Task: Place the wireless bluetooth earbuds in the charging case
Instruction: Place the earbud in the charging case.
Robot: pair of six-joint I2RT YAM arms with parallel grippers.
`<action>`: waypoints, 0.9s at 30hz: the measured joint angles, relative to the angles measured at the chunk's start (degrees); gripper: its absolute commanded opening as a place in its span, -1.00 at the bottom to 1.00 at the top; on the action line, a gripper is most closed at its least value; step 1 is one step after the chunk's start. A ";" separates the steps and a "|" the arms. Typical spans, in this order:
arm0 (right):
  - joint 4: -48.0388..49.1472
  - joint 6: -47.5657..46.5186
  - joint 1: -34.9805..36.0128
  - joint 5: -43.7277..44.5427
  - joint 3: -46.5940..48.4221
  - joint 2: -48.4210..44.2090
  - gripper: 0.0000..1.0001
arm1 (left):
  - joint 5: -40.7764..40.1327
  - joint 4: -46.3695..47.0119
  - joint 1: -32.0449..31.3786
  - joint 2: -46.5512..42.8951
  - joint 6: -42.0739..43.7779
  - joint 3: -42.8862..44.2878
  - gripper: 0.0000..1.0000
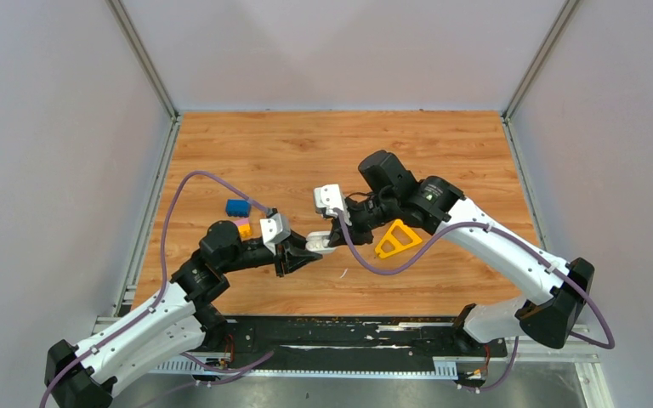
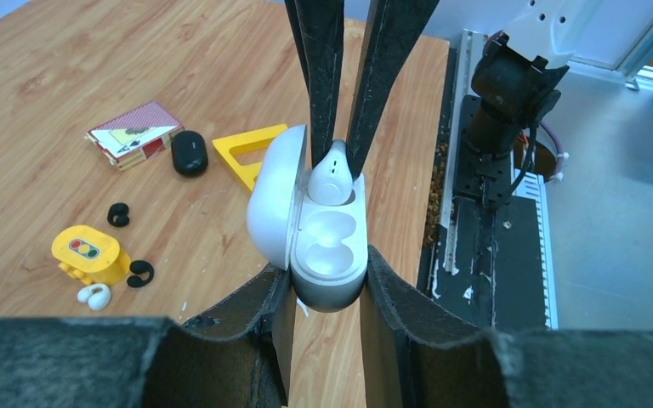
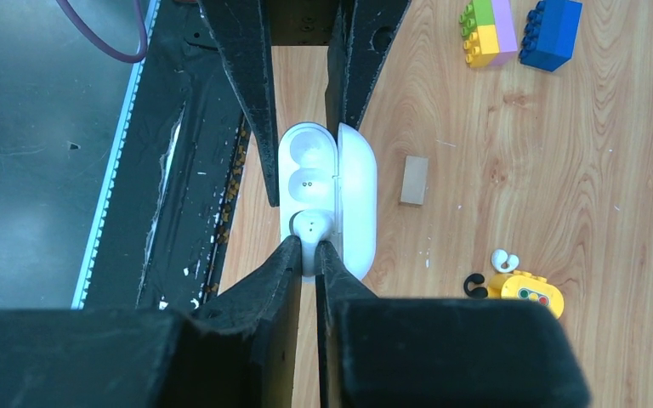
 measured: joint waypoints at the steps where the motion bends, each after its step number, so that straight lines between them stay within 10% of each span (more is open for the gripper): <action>1: -0.13 -0.26 0.24 0.31 0.00 0.02 -0.73 | 0.00 -0.07 0.00 0.00 0.00 -0.07 -0.96; 27: -5.77 -4.33 0.70 0.59 3.39 0.07 -0.52 | -0.02 -0.35 0.00 -0.04 0.02 -0.20 -0.95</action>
